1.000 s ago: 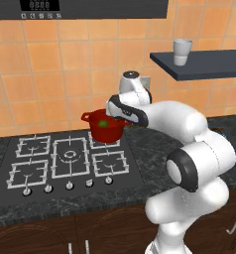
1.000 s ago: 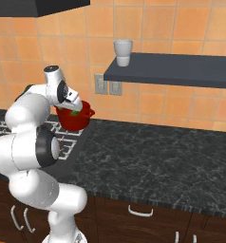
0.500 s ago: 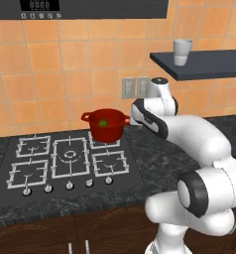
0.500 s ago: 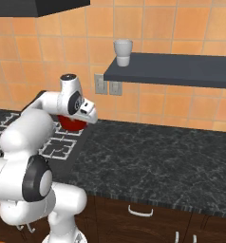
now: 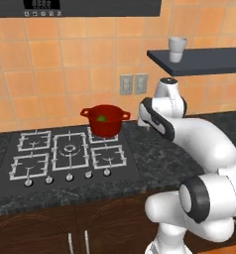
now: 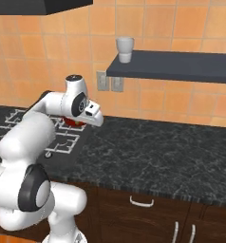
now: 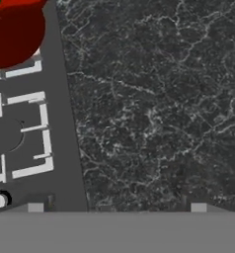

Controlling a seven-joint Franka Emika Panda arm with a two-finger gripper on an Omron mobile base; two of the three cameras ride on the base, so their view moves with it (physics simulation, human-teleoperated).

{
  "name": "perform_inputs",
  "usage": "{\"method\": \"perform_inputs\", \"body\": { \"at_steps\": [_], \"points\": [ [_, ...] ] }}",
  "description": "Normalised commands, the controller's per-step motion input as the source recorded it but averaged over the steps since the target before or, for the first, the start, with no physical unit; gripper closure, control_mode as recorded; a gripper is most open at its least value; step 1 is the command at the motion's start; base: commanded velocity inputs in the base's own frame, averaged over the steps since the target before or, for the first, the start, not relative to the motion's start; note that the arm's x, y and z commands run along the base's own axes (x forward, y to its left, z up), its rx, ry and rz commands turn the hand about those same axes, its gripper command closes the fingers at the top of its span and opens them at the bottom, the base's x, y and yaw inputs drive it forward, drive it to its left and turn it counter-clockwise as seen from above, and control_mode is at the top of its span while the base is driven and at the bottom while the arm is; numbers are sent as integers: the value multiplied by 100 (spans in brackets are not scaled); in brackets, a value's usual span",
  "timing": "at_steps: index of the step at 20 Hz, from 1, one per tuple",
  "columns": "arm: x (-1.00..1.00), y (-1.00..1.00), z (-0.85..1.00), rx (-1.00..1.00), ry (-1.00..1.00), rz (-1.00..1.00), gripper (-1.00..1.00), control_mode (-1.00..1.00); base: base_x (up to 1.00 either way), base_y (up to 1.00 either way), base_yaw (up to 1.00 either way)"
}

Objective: Put the lime and lemon wedge in the pot. Retrieve the spatula and lightly stir the vegetables in the pot.

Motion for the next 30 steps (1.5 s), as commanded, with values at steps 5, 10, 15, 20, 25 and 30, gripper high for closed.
{"method": "perform_inputs", "body": {
  "at_steps": [5,10,15,20,25,30],
  "points": [
    [0,0,0,0,0,0,-100,100,-39,88,0],
    [0,0,0,0,0,0,-100,100,4,100,-4],
    [0,0,0,0,0,0,-100,100,49,100,-2],
    [0,0,0,0,0,0,-100,100,80,82,0],
    [-2,35,0,0,1,15,-100,-100,22,29,0],
    [-22,37,-9,-10,0,89,-100,-100,0,0,0]
  ]
}}
